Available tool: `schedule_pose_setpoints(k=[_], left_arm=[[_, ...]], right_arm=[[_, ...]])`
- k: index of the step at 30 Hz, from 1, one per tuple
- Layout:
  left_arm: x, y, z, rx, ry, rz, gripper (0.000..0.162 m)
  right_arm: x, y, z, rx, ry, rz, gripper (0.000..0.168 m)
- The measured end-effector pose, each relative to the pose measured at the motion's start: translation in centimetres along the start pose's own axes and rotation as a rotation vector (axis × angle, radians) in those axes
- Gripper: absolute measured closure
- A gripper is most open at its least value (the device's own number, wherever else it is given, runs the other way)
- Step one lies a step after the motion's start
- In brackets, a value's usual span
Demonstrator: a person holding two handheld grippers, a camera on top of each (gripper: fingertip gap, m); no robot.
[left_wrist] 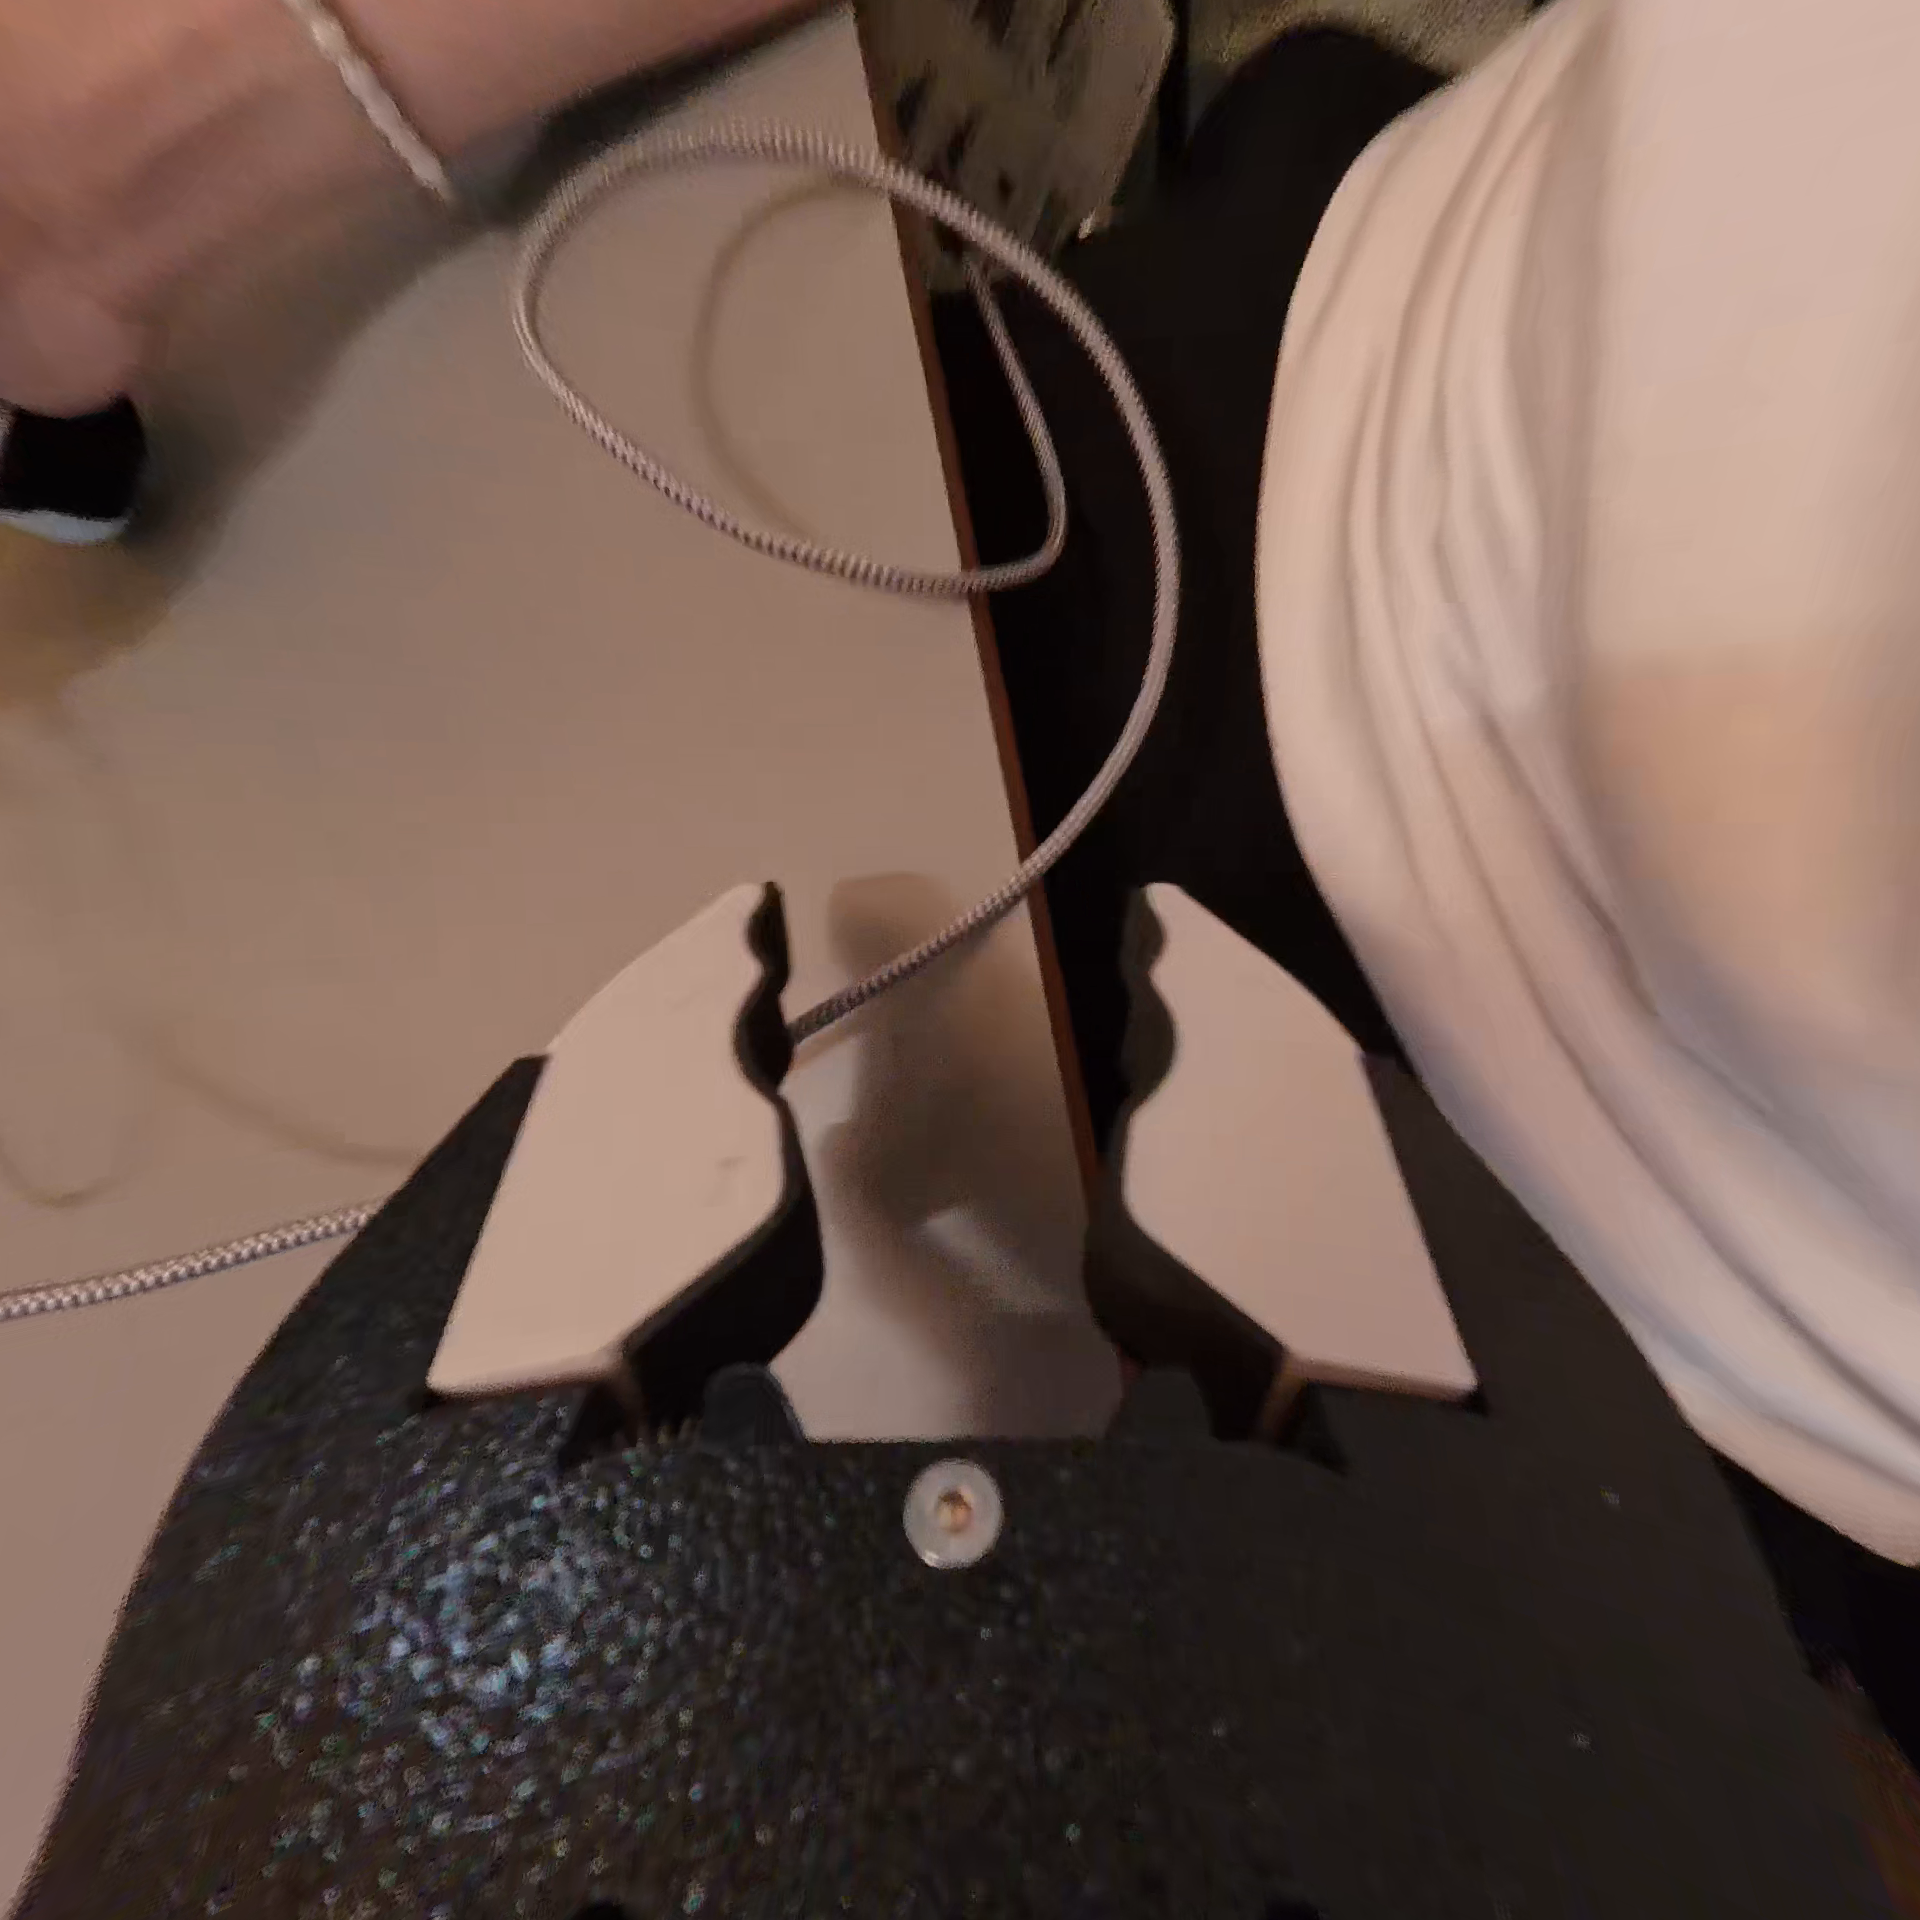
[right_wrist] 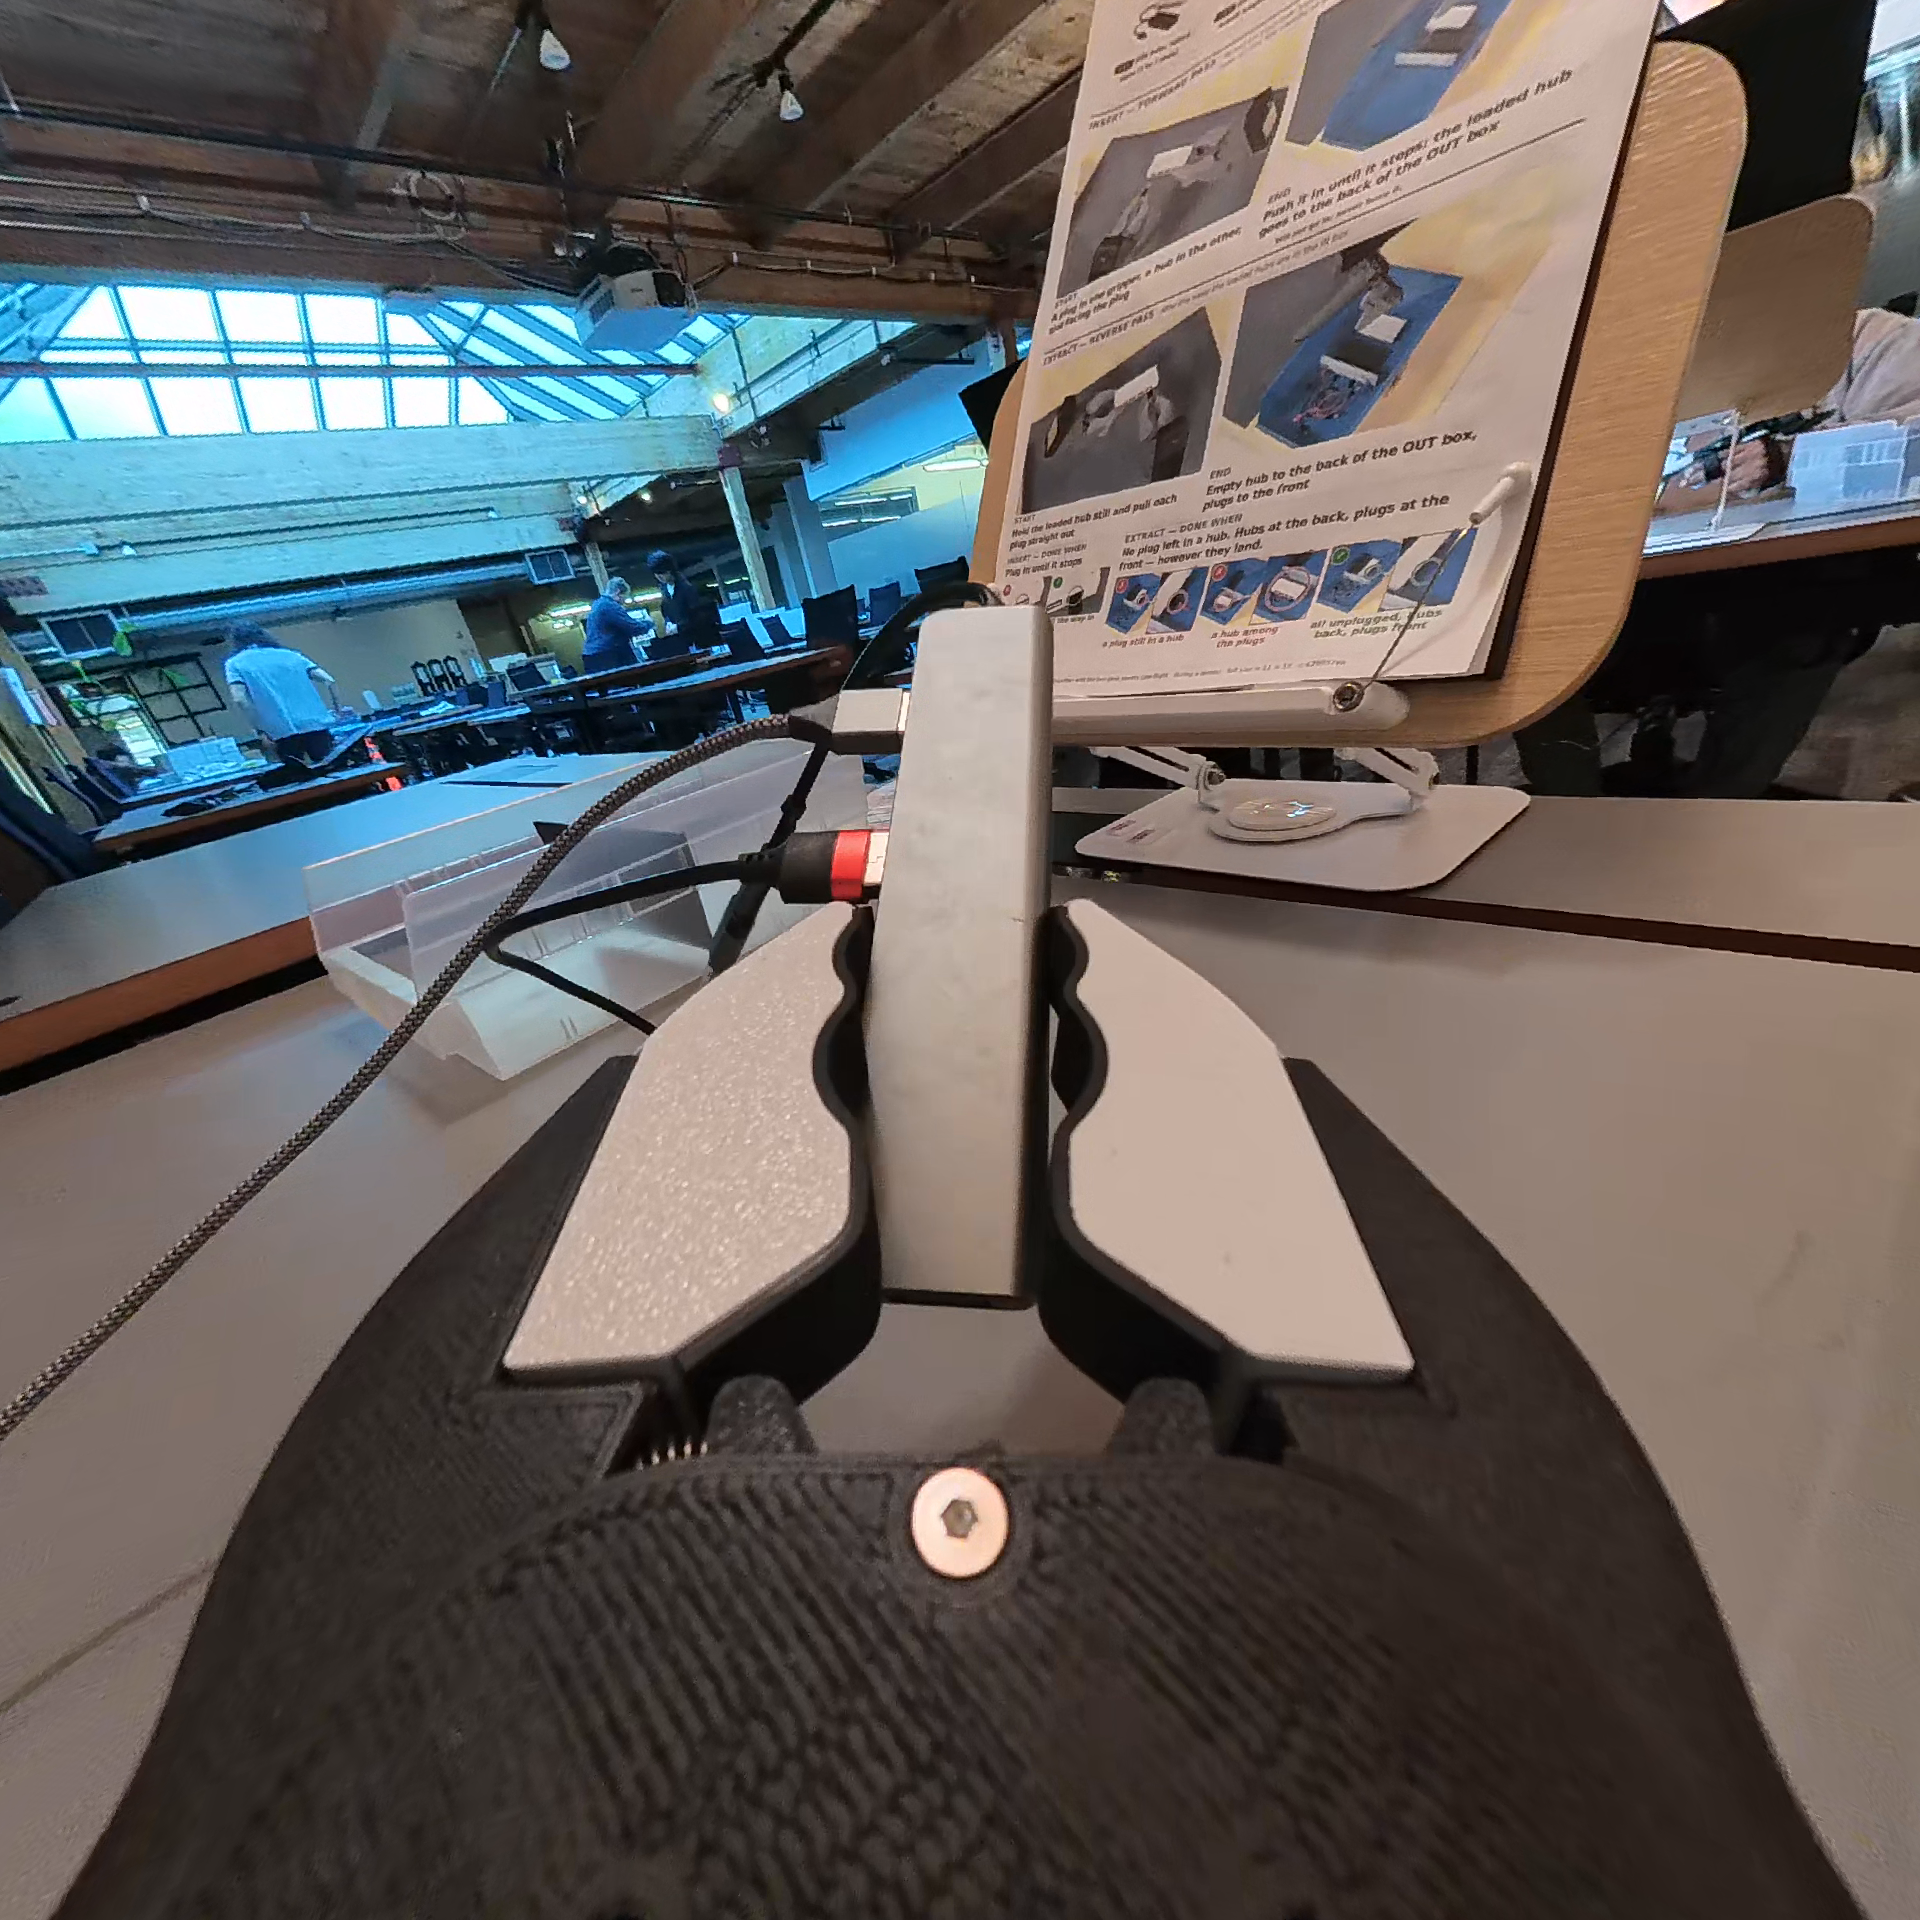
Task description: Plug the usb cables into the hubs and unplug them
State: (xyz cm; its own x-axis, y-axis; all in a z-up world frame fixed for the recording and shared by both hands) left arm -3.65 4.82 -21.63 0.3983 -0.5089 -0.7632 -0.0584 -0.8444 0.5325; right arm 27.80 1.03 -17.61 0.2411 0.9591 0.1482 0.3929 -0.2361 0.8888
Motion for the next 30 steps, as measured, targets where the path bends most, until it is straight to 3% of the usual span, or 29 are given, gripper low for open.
schedule_pose_setpoints(k=[2,6,7,13,18,25,30], left_arm=[[0.8,-0.3,0.1,0.022,-0.014,-0.065,0.129],[1.5,0.2,-0.2,0.032,-0.043,-0.047,0.141],[1.5,0.4,-0.2,0.031,-0.07,-0.021,0.155],[-0.4,0.4,-3.4,-0.2,0.063,0.172,0.159],[-6.7,0.4,-9.3,-0.331,0.402,0.356,0.159],[-19.4,1.5,-17.7,-0.494,0.944,0.714,0.16],[-25.4,4.5,-24.0,-0.43,1.158,0.733,0.159]], right_arm=[[0.0,0.0,0.0,0.003,-0.001,0.002,0.136],[0.0,0.0,-0.1,-0.006,0.006,0.004,0.136],[0.0,0.0,-0.1,-0.006,0.008,0.005,0.136],[0.0,-0.1,-0.2,-0.013,0.015,-0.006,0.136],[0.0,0.0,0.0,0.009,0.023,-0.003,0.136],[0.1,0.0,0.1,0.018,0.037,-0.017,0.136],[0.2,-0.1,-0.1,0.006,0.047,-0.027,0.136]])
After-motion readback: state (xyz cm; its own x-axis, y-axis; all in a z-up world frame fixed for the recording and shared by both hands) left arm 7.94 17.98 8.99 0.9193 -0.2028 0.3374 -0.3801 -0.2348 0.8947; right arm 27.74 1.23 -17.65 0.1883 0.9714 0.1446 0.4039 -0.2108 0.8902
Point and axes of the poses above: each gripper's, where its closed fingertips meet, x out along the fingers, y out of its top, z = x × y across the jaws, the point moved 8 cm from there along -x, back along the fingers, and after that the axes turned 14 degrees about x, right-handed, at the moved point
